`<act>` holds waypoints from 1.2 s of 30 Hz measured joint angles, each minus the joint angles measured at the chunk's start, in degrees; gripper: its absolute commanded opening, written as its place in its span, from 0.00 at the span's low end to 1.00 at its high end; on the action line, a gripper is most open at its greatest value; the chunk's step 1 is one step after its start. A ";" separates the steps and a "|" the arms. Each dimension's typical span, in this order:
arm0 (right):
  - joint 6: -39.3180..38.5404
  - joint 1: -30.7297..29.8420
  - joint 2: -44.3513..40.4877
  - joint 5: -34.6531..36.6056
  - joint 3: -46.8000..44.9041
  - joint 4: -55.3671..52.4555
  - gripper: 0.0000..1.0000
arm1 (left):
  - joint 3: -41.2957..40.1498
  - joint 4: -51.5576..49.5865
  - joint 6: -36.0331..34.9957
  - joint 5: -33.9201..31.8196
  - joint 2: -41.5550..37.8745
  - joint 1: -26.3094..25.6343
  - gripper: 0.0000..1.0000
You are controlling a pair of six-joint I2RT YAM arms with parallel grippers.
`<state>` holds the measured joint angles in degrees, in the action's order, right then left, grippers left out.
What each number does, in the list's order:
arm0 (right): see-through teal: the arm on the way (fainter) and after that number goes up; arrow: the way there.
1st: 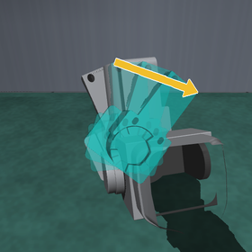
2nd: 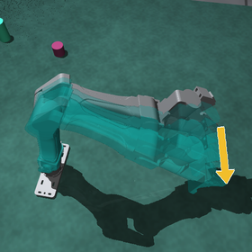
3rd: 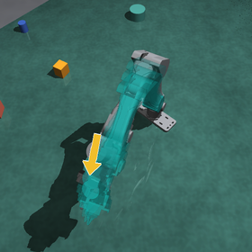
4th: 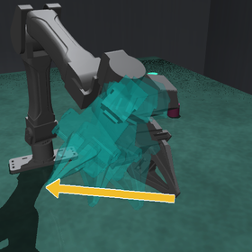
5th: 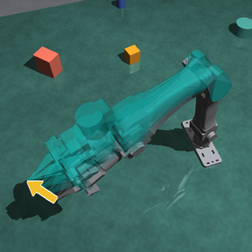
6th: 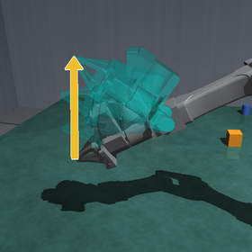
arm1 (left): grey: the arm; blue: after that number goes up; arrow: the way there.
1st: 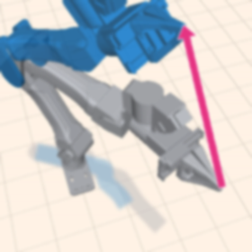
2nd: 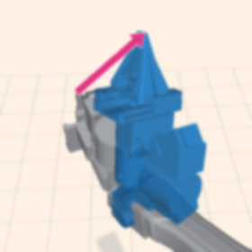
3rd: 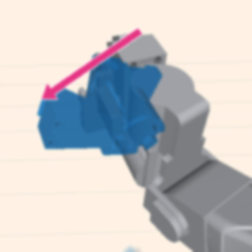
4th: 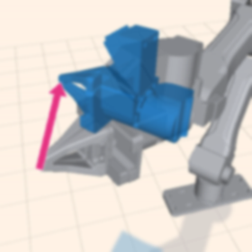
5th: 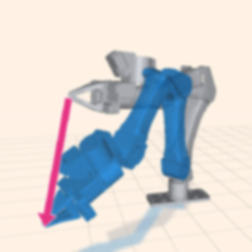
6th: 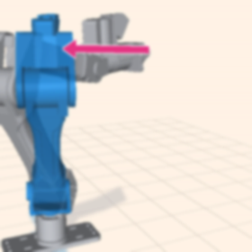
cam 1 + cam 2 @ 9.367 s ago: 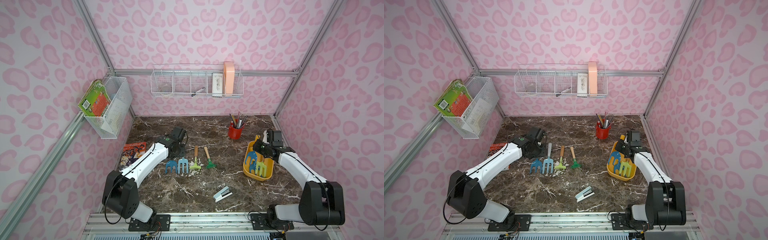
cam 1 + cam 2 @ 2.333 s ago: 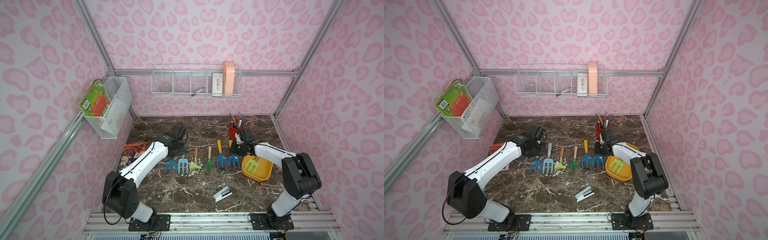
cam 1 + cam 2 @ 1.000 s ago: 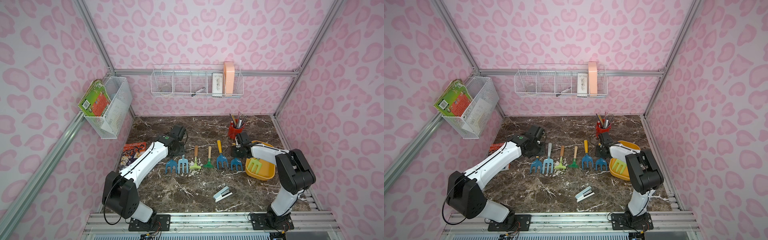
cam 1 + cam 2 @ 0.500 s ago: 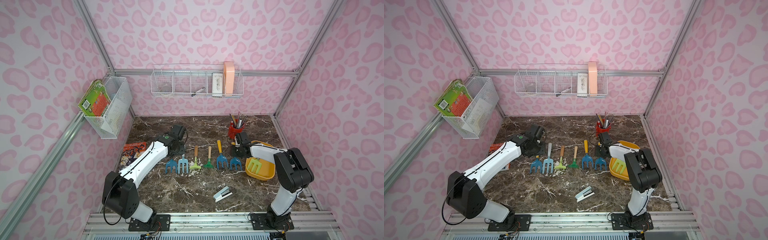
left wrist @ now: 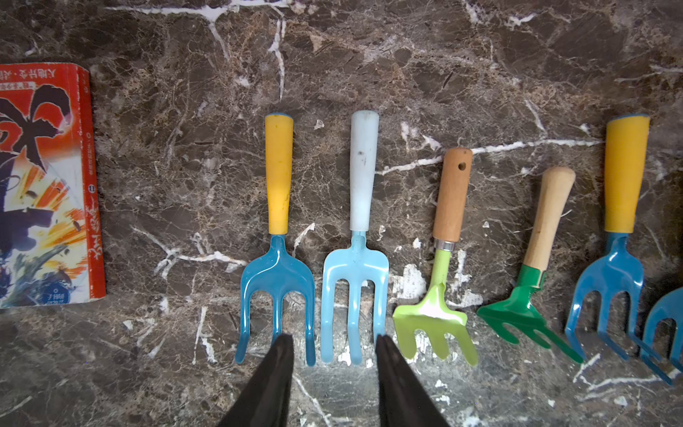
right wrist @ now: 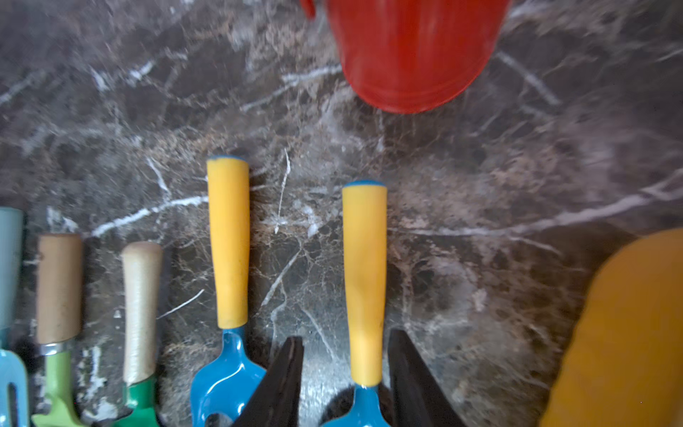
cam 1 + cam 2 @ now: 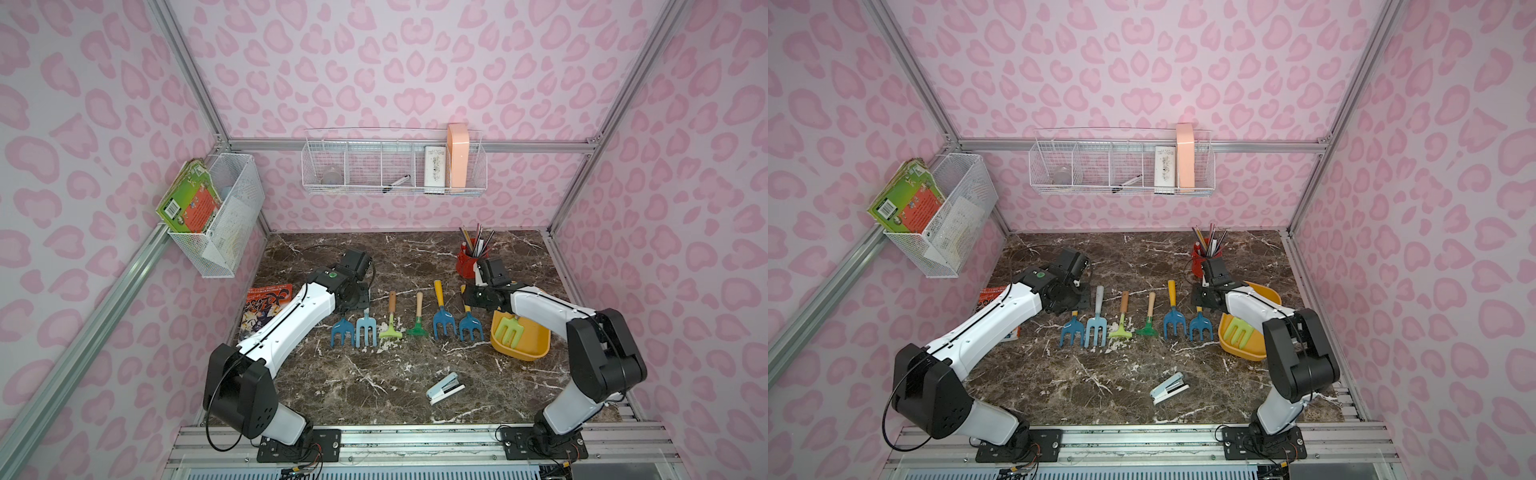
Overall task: Take the hand rake out of the storage box
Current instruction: Place the rake at the center of the board, then move the storage box to the center of the board.
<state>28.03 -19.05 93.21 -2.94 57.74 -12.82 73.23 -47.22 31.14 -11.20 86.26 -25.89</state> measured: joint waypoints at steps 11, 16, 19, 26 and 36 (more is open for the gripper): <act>-0.94 19.78 -11.23 -3.52 -10.14 -4.90 0.43 | 0.17 0.37 -0.09 1.25 0.48 0.00 0.42; -1.51 21.68 -8.81 -4.31 -11.67 -5.14 0.44 | 0.44 0.90 -0.26 1.53 1.14 0.00 0.42; -1.75 22.03 -6.69 -4.15 -11.67 -4.57 0.43 | 0.44 0.94 -0.46 1.75 1.75 0.00 0.42; -2.71 22.86 -1.97 -1.99 -9.94 -3.28 0.35 | 0.44 1.62 -0.94 2.34 2.01 0.00 0.42; -5.20 24.81 1.70 0.76 -7.10 -2.71 0.11 | 0.44 1.79 -1.09 2.51 2.93 0.00 0.42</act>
<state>22.83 5.76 94.91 -2.17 50.63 -15.53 73.67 -45.43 30.04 -8.69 89.19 -25.89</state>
